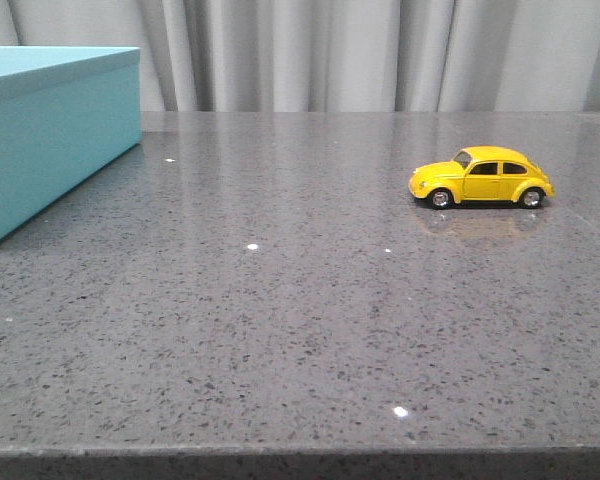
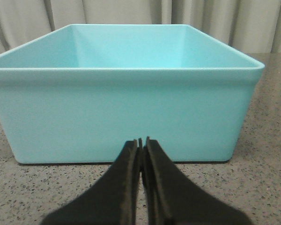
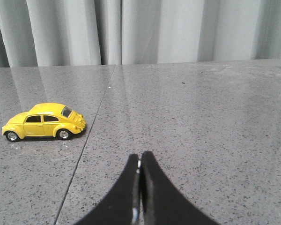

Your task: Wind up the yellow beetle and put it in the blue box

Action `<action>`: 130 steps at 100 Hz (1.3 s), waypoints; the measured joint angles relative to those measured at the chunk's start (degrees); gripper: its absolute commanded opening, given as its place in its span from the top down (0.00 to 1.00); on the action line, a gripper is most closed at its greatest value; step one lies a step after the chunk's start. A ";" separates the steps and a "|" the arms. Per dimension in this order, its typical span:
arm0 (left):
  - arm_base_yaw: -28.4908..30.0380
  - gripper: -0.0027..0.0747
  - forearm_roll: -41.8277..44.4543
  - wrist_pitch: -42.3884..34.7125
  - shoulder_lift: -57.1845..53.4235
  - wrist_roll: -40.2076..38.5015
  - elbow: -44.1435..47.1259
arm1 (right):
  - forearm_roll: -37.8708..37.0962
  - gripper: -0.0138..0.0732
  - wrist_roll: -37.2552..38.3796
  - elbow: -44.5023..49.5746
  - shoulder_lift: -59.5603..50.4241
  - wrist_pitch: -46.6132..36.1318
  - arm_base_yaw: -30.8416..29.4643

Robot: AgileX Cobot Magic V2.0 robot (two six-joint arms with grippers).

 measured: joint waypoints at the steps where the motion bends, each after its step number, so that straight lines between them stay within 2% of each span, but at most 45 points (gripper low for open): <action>1: 0.00 0.99 0.00 0.00 0.00 0.00 0.00 | 0.00 0.92 0.00 0.00 0.00 0.00 0.00; 95: 0.00 0.99 0.12 0.00 0.00 0.00 0.00 | 0.00 0.92 0.00 0.00 0.00 0.00 0.00; 130: 0.00 0.99 0.33 -4.10 0.00 0.00 0.00 | 0.00 0.92 0.00 0.00 0.00 -0.27 0.00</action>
